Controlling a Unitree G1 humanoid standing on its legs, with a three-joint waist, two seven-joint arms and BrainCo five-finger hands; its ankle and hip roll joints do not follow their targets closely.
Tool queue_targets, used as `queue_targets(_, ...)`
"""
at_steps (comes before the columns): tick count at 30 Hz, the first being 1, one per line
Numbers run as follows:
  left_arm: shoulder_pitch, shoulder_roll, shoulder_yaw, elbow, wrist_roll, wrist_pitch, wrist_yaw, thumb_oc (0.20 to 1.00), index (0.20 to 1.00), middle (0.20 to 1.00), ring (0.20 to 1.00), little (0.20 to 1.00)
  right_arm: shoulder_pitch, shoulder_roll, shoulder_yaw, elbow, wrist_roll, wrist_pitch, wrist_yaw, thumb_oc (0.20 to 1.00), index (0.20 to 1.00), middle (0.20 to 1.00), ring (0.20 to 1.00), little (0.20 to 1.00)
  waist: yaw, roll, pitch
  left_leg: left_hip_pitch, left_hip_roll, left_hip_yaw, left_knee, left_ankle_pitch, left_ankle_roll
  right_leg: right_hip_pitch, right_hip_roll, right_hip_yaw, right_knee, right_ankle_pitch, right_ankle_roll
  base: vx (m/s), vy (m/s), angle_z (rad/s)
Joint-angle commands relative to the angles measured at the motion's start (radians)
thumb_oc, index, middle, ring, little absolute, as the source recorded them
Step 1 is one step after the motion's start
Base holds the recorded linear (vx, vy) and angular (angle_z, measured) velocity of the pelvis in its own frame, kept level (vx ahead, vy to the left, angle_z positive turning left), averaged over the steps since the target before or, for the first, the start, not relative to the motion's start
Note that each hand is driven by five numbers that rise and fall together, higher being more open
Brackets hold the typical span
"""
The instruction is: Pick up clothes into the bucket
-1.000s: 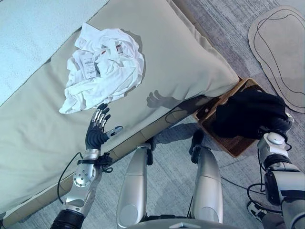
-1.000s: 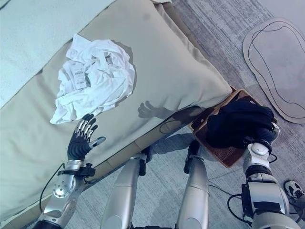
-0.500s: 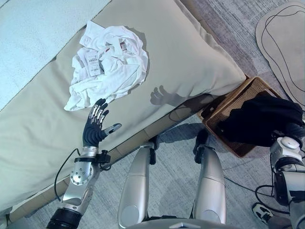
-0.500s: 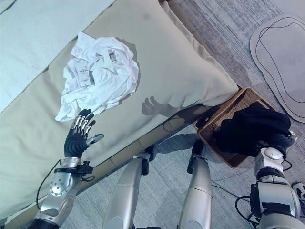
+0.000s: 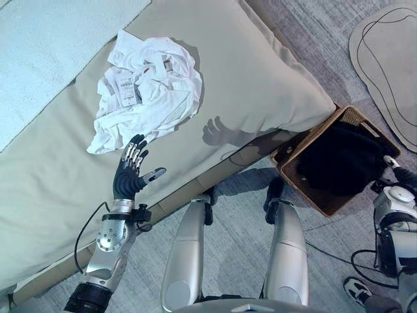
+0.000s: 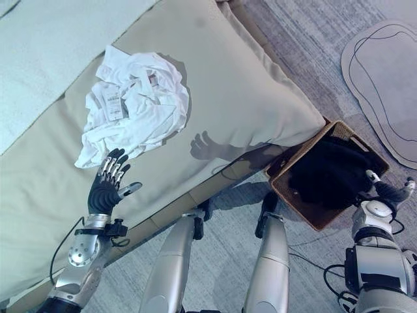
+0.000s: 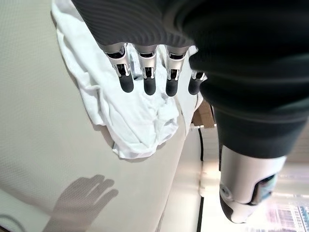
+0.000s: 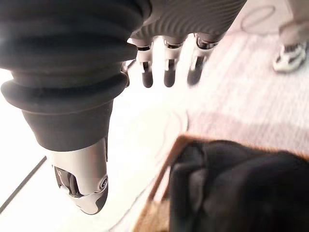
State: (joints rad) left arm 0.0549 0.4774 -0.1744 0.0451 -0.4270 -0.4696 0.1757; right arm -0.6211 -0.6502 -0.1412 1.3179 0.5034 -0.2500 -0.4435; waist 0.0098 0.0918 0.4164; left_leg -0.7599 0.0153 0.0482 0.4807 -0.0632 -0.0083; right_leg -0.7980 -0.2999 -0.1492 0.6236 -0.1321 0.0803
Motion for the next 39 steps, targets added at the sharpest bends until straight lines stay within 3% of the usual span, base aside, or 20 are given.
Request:
queue_targets(1,0.006,-0.017,0.057,0.009,0.014,-0.048,0.037,1.0,1.0,1.0,1.0,1.0,0.07,0.04,0.031,-0.042,0.003,-0.034,0.003,1.0,1.0,1.0,1.0,1.0,-0.037,-0.007,-0.038,-0.006,0.018,-0.012,0.002,-0.02,-0.006,0.078,0.016,0.04,-0.13,0.074,0.044,-0.05,-0.01,0.06)
queue_targets(5,-0.02,-0.038,0.07,0.1,0.064,-0.048,0.082,1.0,1.0,1.0,1.0,1.0,0.175,0.156,0.086,-0.21,-0.097,-0.055,-0.002,1.0,1.0,1.0,1.0,1.0,-0.045,-0.033,-0.036,0.029,0.016,-0.025,0.001,-0.019,-0.004,0.135,0.01,0.022,-0.144,0.077,0.049,0.05,-0.021,0.07)
queue_targets(10,-0.097,-0.037,0.089,0.21,0.247,-0.032,0.192,1.0,1.0,1.0,1.0,1.0,0.341,0.267,0.104,-0.525,-0.166,-0.116,0.045,1.0,1.0,1.0,1.0,1.0,-0.054,-0.058,-0.033,0.051,0.008,-0.047,0.015,-0.027,0.001,0.186,-0.007,-0.014,-0.15,0.077,0.057,0.05,0.007,0.13)
queue_targets(13,-0.131,-0.025,0.084,0.259,0.334,-0.016,0.244,1.0,1.0,1.0,1.0,1.0,0.36,0.283,0.121,-0.564,-0.184,-0.124,0.058,1.0,1.0,1.0,1.0,1.0,-0.054,-0.063,-0.033,0.056,0.005,-0.053,0.017,-0.028,0.003,0.201,-0.011,-0.022,-0.157,0.078,0.06,0.04,0.055,0.11)
queue_targets(16,-0.182,0.021,0.071,0.337,0.516,0.036,0.31,1.0,1.0,1.0,1.0,1.0,0.38,0.306,0.143,-0.63,-0.185,-0.137,0.084,1.0,1.0,1.0,1.0,1.0,-0.056,-0.074,-0.036,0.058,0.003,-0.055,0.016,-0.029,0.004,0.216,-0.013,-0.027,-0.174,0.082,0.065,0.05,0.064,0.04)
queue_targets(19,-0.309,0.088,0.03,0.507,0.699,0.101,0.38,1.0,1.0,1.0,1.0,1.0,0.381,0.308,0.206,-0.71,-0.186,-0.147,0.141,1.0,1.0,1.0,1.0,1.0,-0.068,-0.097,-0.035,0.049,0.005,-0.051,0.007,-0.022,0.002,0.214,-0.011,-0.025,-0.205,0.097,0.068,0.03,0.074,0.03)
queue_targets(20,-0.31,0.088,0.03,0.508,0.7,0.1,0.381,1.0,1.0,1.0,1.0,1.0,0.381,0.308,0.205,-0.71,-0.187,-0.147,0.141,1.0,1.0,1.0,1.0,1.0,-0.068,-0.097,-0.035,0.049,0.005,-0.051,0.006,-0.022,0.002,0.214,-0.011,-0.025,-0.205,0.097,0.068,0.0,0.081,0.01)
queue_targets(21,-0.389,0.144,0.005,0.6,0.761,0.136,0.419,1.0,1.0,1.0,1.0,1.0,0.38,0.291,0.247,-0.75,-0.205,-0.151,0.159,1.0,1.0,1.0,1.0,1.0,-0.081,-0.112,-0.032,0.038,0.008,-0.048,-0.001,-0.013,0.0,0.204,-0.008,-0.024,-0.217,0.109,0.07,-0.01,0.043,-0.01)
queue_targets(22,-0.391,0.144,0.003,0.602,0.762,0.135,0.42,1.0,1.0,1.0,1.0,1.0,0.38,0.292,0.246,-0.75,-0.206,-0.151,0.159,1.0,1.0,1.0,1.0,1.0,-0.08,-0.112,-0.031,0.037,0.008,-0.048,-0.001,-0.013,0.0,0.204,-0.008,-0.023,-0.217,0.109,0.07,-0.01,0.064,-0.01)
queue_targets(25,-0.514,0.212,-0.047,0.704,0.828,0.191,0.461,1.0,1.0,1.0,1.0,1.0,0.377,0.28,0.277,-0.786,-0.215,-0.158,0.17,1.0,1.0,1.0,1.0,1.0,-0.097,-0.13,-0.028,0.02,0.01,-0.049,-0.011,-0.001,-0.004,0.197,-0.004,-0.025,-0.244,0.126,0.073,-0.01,0.049,-0.03)
queue_targets(27,-0.617,0.29,-0.114,0.747,0.951,0.263,0.492,1.0,1.0,1.0,1.0,1.0,0.386,0.268,0.292,-0.794,-0.225,-0.162,0.177,1.0,1.0,1.0,1.0,1.0,-0.116,-0.14,-0.023,0.0,0.011,-0.05,-0.018,0.004,-0.007,0.189,-0.005,-0.027,-0.269,0.14,0.08,-0.01,0.046,-0.03)
queue_targets(28,-0.619,0.29,-0.115,0.747,0.952,0.263,0.492,1.0,1.0,1.0,1.0,1.0,0.386,0.268,0.291,-0.794,-0.226,-0.162,0.177,1.0,1.0,1.0,1.0,1.0,-0.115,-0.14,-0.022,0.001,0.011,-0.05,-0.018,0.004,-0.007,0.189,-0.005,-0.027,-0.269,0.14,0.08,0.06,0.013,-0.03)
queue_targets(29,-0.652,0.317,-0.147,0.772,1.005,0.283,0.499,1.0,1.0,1.0,1.0,1.0,0.388,0.262,0.301,-0.799,-0.231,-0.163,0.179,1.0,1.0,1.0,1.0,1.0,-0.123,-0.143,-0.022,0.003,0.017,-0.053,-0.011,-0.025,-0.014,0.193,0.0,-0.019,-0.27,0.125,0.091,-0.02,0.066,-0.03)
queue_targets(30,-0.705,0.346,-0.179,0.779,1.039,0.305,0.494,1.0,1.0,1.0,1.0,1.0,0.388,0.25,0.302,-0.808,-0.234,-0.164,0.184,1.0,1.0,1.0,1.0,1.0,-0.134,-0.147,-0.019,-0.024,0.014,-0.042,-0.023,0.008,-0.006,0.171,-0.002,-0.017,-0.297,0.165,0.088,-0.02,0.066,-0.04)
queue_targets(39,-0.834,0.404,-0.253,0.821,1.105,0.333,0.494,1.0,1.0,1.0,1.0,1.0,0.458,0.233,0.262,-0.814,-0.202,-0.175,0.207,1.0,1.0,1.0,1.0,1.0,-0.175,-0.152,-0.017,-0.072,0.02,-0.008,-0.051,0.02,-0.01,0.133,-0.004,0.005,-0.386,0.225,0.108,0.0,0.073,-0.13)
